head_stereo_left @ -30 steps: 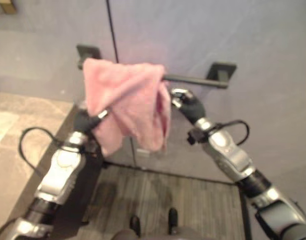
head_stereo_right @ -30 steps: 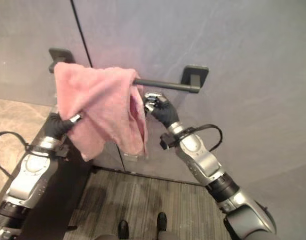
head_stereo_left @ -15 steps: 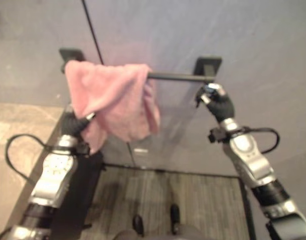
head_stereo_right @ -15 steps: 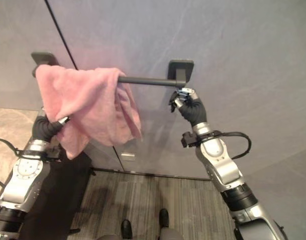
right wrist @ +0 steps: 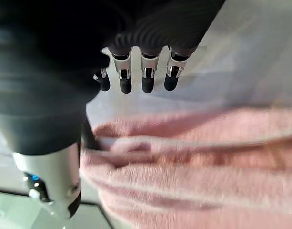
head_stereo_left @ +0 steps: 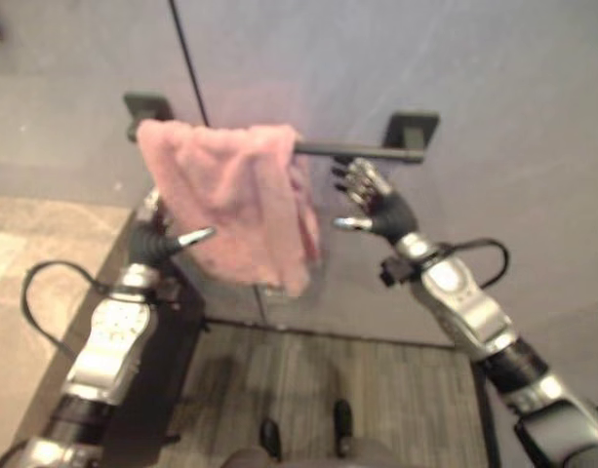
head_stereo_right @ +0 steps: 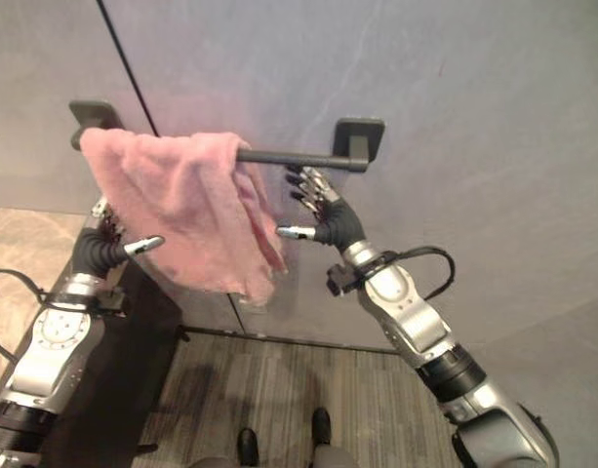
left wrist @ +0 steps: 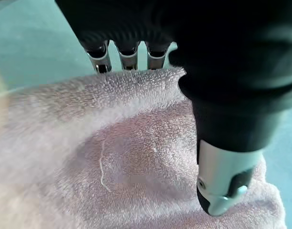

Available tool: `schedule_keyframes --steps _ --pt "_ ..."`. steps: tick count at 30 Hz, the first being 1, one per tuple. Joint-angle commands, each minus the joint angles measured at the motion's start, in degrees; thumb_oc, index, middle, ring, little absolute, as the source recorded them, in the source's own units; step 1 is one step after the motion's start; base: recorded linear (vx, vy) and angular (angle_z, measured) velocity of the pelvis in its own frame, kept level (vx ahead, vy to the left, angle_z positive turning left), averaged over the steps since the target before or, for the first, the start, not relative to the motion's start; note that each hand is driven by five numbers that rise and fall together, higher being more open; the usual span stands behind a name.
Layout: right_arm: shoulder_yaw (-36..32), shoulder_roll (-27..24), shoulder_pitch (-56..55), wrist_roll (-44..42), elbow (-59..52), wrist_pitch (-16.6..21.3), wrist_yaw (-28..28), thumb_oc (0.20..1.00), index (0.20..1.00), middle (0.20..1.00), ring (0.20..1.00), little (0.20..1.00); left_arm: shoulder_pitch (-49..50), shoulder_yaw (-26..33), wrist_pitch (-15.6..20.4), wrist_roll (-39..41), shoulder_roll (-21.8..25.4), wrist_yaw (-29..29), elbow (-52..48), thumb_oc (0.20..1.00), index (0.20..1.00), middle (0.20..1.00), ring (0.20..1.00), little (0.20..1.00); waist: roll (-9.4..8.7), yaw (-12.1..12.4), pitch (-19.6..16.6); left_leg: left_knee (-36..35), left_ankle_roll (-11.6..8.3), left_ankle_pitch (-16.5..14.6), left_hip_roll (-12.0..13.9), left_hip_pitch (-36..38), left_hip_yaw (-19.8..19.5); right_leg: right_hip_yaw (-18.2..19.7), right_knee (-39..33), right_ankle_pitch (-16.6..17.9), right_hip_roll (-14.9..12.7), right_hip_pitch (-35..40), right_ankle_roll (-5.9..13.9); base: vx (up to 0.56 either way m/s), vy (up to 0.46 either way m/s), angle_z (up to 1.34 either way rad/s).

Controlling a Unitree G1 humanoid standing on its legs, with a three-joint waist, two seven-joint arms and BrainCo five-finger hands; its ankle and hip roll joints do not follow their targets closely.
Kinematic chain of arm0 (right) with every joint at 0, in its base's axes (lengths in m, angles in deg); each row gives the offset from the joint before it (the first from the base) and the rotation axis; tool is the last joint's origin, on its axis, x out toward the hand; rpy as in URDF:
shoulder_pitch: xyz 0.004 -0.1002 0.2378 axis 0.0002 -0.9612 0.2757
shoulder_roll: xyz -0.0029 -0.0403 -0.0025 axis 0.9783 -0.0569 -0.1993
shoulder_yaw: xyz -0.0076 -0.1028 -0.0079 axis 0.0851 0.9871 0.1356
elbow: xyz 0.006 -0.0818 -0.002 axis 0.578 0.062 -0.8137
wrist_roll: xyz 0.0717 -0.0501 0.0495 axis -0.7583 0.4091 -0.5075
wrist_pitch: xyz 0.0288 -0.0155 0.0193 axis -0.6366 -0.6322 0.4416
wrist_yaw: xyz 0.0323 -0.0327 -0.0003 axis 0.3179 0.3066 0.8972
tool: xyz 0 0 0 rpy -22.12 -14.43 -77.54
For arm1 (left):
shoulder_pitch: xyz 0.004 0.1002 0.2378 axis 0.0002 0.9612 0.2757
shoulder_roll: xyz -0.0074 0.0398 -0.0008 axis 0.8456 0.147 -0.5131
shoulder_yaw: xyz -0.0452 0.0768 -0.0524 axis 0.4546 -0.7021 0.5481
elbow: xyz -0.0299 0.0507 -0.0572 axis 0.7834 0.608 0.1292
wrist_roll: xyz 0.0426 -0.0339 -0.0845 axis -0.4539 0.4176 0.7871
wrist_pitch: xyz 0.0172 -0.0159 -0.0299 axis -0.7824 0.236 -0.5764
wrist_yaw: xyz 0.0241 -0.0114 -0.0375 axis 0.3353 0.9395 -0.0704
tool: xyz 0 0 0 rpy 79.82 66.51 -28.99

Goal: Put brush and paste in cup on sink, flatten towel.

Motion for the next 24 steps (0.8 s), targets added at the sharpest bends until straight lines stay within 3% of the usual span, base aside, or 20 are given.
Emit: schedule_keyframes --steps 1,17,24 --pt "0.4 0.1 6.6 -3.7 -0.3 2.3 1.0 1.0 1.0 1.0 1.0 1.0 -6.3 -1.9 3.1 1.4 4.2 0.7 -1.2 1.0 1.0 1.0 1.0 1.0 -0.1 1.3 -1.2 0.7 3.9 -6.2 -2.4 -0.4 -0.3 -3.1 0.1 -6.1 -3.7 5.5 2.98 0.0 0.0 0.0" --pt "5.0 -2.6 10.4 -7.6 -4.7 -0.2 3.7 1.0 1.0 1.0 1.0 1.0 -4.6 0.0 2.1 2.2 7.5 1.6 -1.1 1.0 1.0 1.0 1.0 1.0 -1.16 1.8 -1.6 0.7 4.61 -6.7 -3.3 0.1 -0.8 -3.4 0.1 -5.8 -4.4 6.2 3.78 0.0 0.035 0.01" --pt "5.2 -2.7 9.4 -7.8 -5.0 -0.6 4.6 1.0 1.0 1.0 1.0 1.0 -4.9 -0.7 2.0 5.5 6.0 2.3 1.4 1.0 1.0 1.0 1.0 1.0 -1.3 1.7 -2.3 0.7 5.32 -7.0 -4.1 0.4 -1.4 -3.3 0.1 -5.1 -5.0 6.8 4.35 -0.01 0.074 0.02"
